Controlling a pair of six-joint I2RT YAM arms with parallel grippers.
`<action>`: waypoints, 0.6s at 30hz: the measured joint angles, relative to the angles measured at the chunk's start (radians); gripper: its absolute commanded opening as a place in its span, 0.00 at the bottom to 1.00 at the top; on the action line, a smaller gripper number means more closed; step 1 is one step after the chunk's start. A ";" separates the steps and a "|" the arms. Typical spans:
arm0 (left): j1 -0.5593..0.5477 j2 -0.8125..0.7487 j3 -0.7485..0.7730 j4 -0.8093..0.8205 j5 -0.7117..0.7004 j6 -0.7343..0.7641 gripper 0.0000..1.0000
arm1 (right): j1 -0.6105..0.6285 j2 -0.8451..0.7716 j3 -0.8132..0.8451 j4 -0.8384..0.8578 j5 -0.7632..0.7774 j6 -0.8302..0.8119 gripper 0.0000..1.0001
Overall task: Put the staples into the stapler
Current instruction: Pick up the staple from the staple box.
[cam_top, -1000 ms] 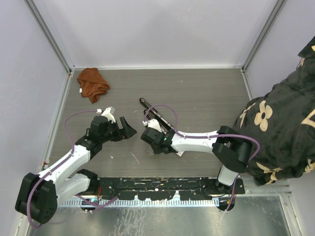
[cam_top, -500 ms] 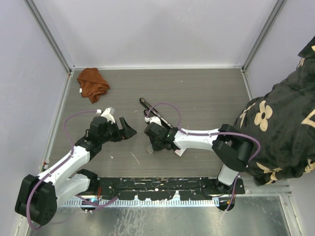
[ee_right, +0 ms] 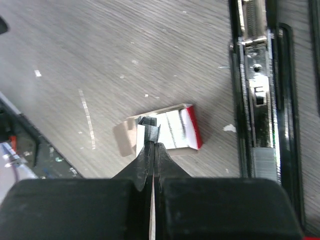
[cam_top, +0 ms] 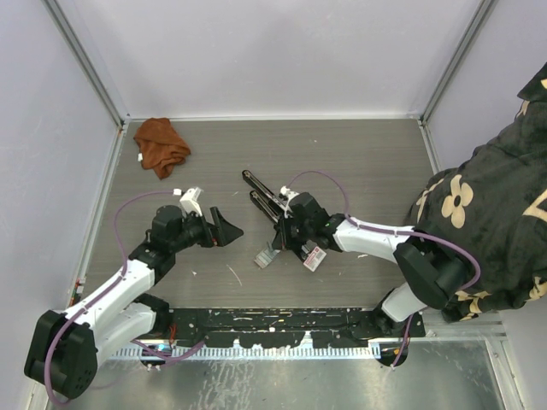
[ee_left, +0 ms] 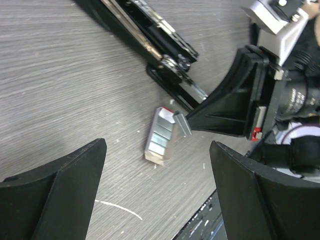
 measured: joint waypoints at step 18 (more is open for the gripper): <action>-0.024 0.108 -0.001 0.217 0.286 -0.014 0.75 | -0.086 -0.040 -0.085 0.234 -0.414 0.033 0.01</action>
